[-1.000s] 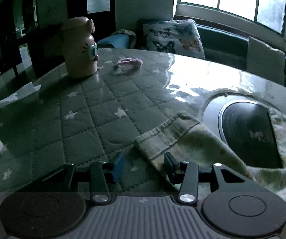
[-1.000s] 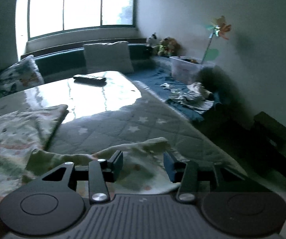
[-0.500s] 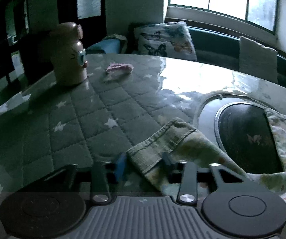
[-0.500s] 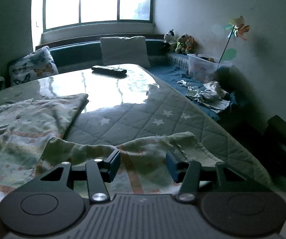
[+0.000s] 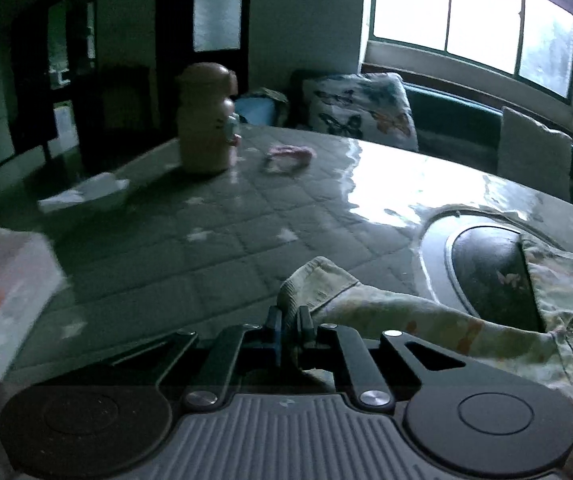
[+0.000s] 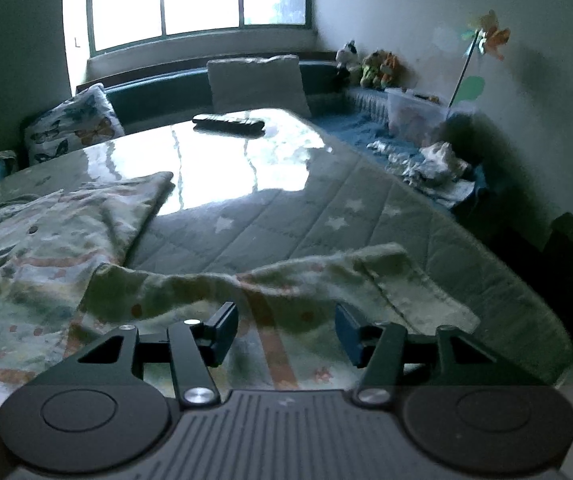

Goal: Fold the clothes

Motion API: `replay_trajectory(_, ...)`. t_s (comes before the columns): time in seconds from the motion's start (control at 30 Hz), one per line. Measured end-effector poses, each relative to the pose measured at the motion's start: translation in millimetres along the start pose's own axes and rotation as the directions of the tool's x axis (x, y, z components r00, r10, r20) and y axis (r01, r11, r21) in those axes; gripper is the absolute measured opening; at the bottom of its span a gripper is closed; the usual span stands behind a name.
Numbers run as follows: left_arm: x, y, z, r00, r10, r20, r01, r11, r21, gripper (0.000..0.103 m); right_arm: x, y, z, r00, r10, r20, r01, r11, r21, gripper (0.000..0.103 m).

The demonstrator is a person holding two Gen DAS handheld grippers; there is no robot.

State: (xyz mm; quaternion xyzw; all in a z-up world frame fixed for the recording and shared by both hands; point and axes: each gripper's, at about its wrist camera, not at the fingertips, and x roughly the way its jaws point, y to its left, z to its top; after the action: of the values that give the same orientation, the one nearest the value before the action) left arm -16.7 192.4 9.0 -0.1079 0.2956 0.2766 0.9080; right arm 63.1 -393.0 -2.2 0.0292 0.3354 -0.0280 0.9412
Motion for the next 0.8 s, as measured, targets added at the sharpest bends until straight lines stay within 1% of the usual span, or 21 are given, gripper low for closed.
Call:
replay_trajectory(0.13,-13,18,-7,0.999,0.042,0.011,-0.042,0.999,-0.015,0.007,8,9,-1,1.0,0.024,0.008,-0.023,0.999,-0.021,0.058)
replay_trajectory(0.2,-13,23,-13,0.998,0.064,-0.006,-0.064,0.998,-0.009,0.008,15,14,2,0.999,0.037,0.016,-0.036,0.999,-0.04,0.059)
replay_trajectory(0.3,-9,31,-20,0.996,0.067,-0.051,-0.067,0.998,-0.012,0.009,24,20,8,0.999,0.05,0.018,-0.049,0.997,-0.06,0.059)
replay_trajectory(0.37,-11,33,-23,0.996,0.067,-0.063,-0.068,0.998,-0.007,0.015,26,19,13,0.998,0.056,0.007,-0.055,0.997,-0.054,0.057)
replay_trajectory(0.43,-16,33,-24,0.996,0.07,-0.051,-0.069,0.998,0.009,0.019,21,20,16,0.998,0.065,0.004,-0.065,0.996,-0.061,0.056)
replay_trajectory(0.47,-19,32,-23,0.996,0.074,-0.044,-0.074,0.997,0.015,0.024,16,21,17,0.997,0.076,0.01,-0.075,0.994,-0.077,0.056)
replay_trajectory(0.5,-22,32,-21,0.997,0.076,-0.033,-0.076,0.997,0.021,0.028,10,23,18,0.996,0.088,0.016,-0.087,0.992,-0.093,0.056)
replay_trajectory(0.57,-30,29,-18,0.998,0.068,-0.005,-0.068,0.997,0.029,0.028,-3,30,21,0.992,0.127,0.022,-0.123,0.984,-0.13,0.055)
replay_trajectory(0.6,-34,27,-16,0.999,0.054,0.006,-0.054,0.998,0.033,0.028,-10,34,22,0.988,0.153,0.021,-0.149,0.978,-0.146,0.054)
replay_trajectory(0.67,-43,19,-14,0.999,0.018,0.026,-0.02,0.999,0.049,0.028,-23,44,23,0.974,0.228,0.004,-0.224,0.96,-0.169,0.053)
replay_trajectory(0.73,-51,7,-14,0.999,-0.036,0.037,0.033,0.997,0.075,0.028,-34,55,24,0.952,0.305,-0.021,-0.303,0.933,-0.191,0.052)
replay_trajectory(0.8,-56,-9,-16,0.993,-0.11,0.031,0.106,0.989,0.107,0.028,-45,72,22,0.922,0.384,-0.057,-0.386,0.894,-0.228,0.052)
